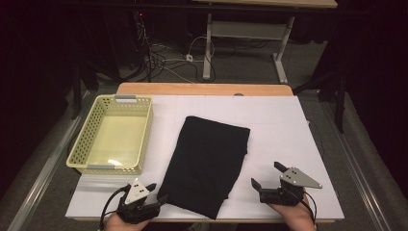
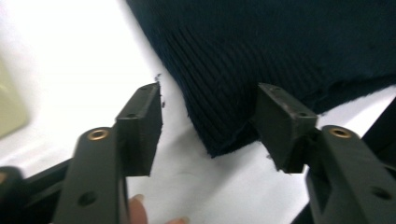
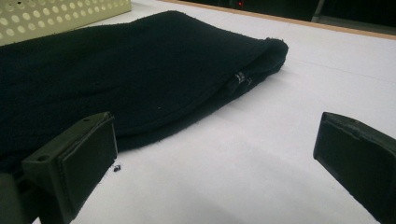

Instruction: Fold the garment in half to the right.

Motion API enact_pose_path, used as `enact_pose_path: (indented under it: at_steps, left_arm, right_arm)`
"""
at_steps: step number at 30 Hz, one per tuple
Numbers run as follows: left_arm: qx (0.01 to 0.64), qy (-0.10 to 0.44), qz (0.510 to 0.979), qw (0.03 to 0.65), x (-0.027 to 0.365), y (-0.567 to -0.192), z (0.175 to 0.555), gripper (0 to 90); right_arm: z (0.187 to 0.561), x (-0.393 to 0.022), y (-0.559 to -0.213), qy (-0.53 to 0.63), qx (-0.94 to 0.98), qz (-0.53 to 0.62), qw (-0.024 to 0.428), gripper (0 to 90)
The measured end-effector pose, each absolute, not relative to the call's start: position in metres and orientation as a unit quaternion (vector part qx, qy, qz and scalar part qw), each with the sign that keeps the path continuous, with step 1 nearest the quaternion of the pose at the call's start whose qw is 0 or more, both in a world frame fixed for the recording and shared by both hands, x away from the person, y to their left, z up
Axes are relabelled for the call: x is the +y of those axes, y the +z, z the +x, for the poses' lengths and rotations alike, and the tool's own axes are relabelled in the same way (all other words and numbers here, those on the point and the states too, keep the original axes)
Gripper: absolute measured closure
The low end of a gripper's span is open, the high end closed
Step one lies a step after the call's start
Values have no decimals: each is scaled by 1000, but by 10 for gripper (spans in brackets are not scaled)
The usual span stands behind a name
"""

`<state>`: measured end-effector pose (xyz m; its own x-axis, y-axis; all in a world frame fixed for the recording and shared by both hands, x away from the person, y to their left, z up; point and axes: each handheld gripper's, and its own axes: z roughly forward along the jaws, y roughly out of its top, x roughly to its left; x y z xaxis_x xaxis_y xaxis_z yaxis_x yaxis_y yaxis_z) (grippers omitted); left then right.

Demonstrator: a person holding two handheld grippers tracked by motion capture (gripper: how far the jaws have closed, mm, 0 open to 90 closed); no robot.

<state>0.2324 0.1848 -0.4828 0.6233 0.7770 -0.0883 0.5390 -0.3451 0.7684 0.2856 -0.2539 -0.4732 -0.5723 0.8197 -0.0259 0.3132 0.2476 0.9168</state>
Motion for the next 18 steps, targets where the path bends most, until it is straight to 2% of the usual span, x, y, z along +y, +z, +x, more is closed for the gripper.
enact_pose_path:
  at_steps: [2, 8, 18]
  left_arm:
    - [407, 152, 805, 405, 185, -480, 232, 367]
    - [401, 155, 802, 415, 181, -467, 241, 360]
    - [419, 97, 825, 367, 176, -484, 258, 331]
  right_arm:
    - [286, -254, -472, 481, 744, 380, 265, 4]
    - [284, -258, -473, 479, 744, 382, 265, 4]
    - [280, -260, -474, 472, 745, 386, 270, 4]
